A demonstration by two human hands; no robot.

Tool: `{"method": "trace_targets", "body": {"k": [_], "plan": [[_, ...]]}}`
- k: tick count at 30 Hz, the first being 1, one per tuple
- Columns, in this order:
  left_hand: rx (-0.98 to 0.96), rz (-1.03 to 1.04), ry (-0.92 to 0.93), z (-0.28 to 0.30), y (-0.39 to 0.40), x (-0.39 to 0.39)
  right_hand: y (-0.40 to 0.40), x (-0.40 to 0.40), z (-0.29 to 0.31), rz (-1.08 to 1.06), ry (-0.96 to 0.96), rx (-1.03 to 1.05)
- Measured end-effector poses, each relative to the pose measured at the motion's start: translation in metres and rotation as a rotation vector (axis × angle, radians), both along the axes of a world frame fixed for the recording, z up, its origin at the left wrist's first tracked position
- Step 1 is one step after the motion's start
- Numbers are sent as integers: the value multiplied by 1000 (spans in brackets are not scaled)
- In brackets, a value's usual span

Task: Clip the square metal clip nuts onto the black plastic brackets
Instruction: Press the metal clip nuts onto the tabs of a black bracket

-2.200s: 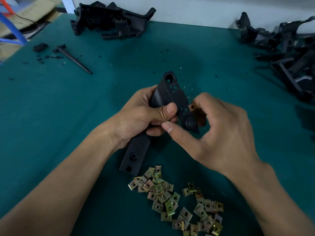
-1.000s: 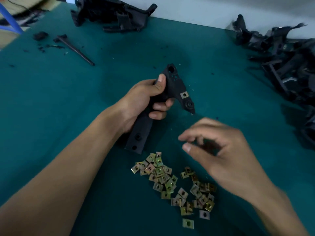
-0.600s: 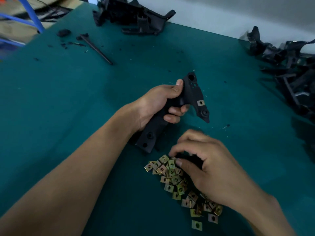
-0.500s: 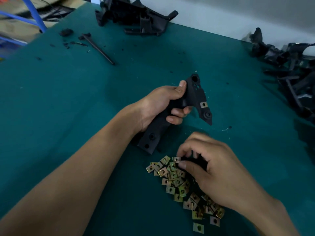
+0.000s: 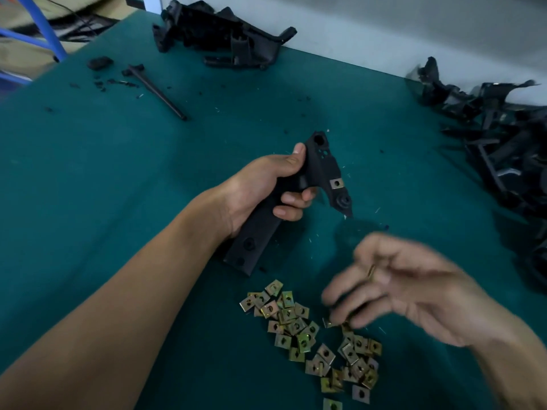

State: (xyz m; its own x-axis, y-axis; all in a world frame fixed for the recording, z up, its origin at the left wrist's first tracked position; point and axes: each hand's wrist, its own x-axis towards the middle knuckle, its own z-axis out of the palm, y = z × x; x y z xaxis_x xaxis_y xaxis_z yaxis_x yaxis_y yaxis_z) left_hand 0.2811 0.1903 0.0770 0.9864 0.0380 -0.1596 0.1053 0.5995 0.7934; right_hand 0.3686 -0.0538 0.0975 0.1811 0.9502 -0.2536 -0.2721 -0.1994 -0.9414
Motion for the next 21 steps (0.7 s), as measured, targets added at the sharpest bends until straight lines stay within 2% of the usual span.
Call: {"method": "trace_targets", "body": {"k": [1,2,5,7,10,13,15,21], "plan": [[-13,-6,-2,0,0,0,2,1,-4,41,50,-56],[-21,-14,-2,0,0,0,6,4,-9,-26,35,-63],[-14,-29,-2,-1,1,-2,30,11,-9,-591,-358,95],[-16,-34,4,-1,1,-2,41,18,-6,-745,-331,227],[-21,-41,13,-1,2,-2,53,22,-10,-810,-256,268],[61,-41,0,-3,1,-1,62,18,-16,-866,-146,267],[116,-46,-8,-5,1,-1,62,15,-19,-843,-50,300],[140,-81,-64,-8,2,-2,70,3,-21,-719,49,348]]}}
